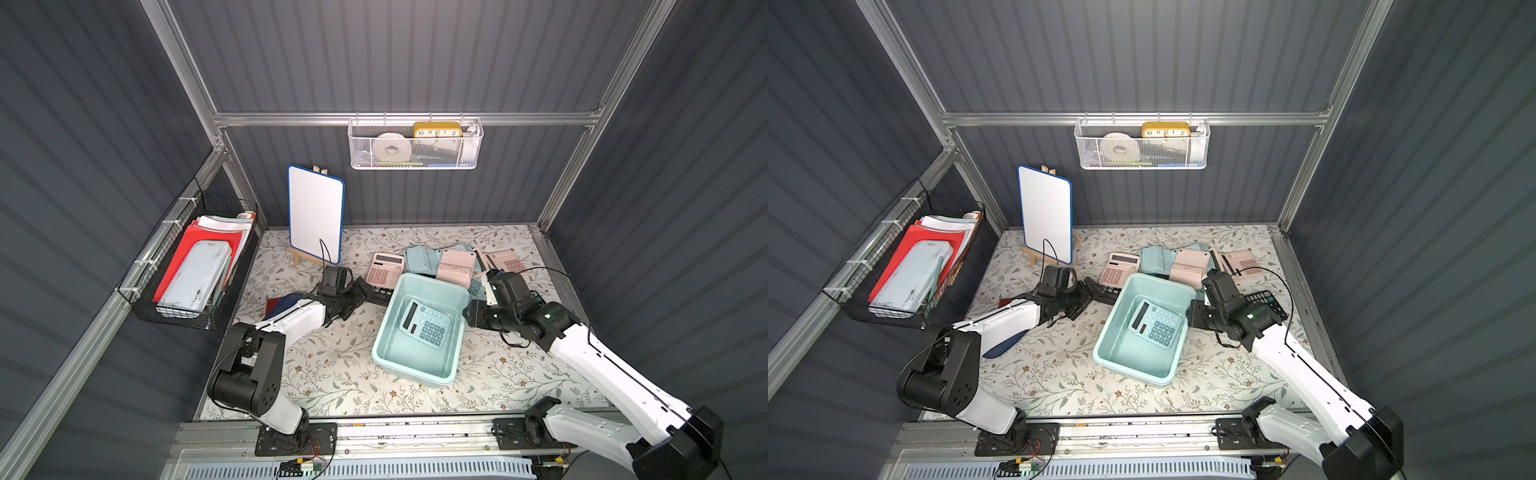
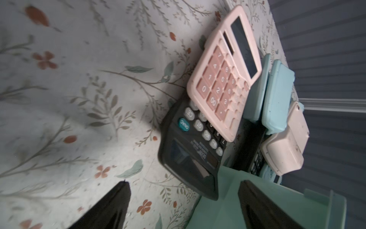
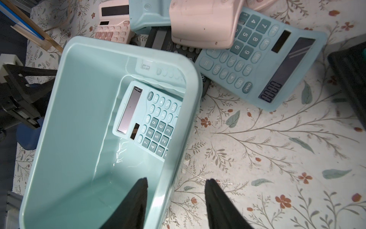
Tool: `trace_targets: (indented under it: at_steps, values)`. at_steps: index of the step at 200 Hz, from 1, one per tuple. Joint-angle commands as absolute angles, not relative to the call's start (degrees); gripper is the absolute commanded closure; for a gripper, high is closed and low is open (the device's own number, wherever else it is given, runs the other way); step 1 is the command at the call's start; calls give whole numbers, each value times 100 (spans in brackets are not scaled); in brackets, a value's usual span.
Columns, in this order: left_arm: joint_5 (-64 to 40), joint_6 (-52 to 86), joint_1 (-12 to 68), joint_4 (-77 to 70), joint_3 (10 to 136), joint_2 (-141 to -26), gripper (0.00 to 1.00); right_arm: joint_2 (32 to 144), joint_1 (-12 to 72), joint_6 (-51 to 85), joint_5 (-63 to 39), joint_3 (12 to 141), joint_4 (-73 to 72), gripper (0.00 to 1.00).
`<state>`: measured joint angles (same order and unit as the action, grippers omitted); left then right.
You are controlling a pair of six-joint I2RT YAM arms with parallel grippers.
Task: Put the calculator in the storage box
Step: Pick up the calculator at the center of the board.
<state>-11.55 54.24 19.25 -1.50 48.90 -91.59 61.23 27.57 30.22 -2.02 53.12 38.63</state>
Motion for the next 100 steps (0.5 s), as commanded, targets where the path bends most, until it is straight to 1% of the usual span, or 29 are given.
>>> trace_targets:
  at_steps: [1, 26, 53, 74, 100]
  values:
    - [-1743, 6024, 1925, -1159, 4703, -9438, 19, 6082, 2732, 3119, -359, 5376, 3904, 48]
    - [-1770, 6275, 1923, -1345, 4698, -9684, 28, 6083, 2733, 3149, -460, 5344, 3828, 48]
    - [-1524, 6428, 1927, -1406, 4607, -9711, 29, 6079, 2725, 3154, -518, 5290, 3780, 48]
    - [-1472, 6550, 1934, -1398, 4511, -9736, 34, 6064, 2724, 3144, -546, 5273, 3770, 48]
    - [-1409, 6601, 1934, -1382, 4600, -9842, 51, 6038, 2714, 3108, -568, 5249, 3752, 48]
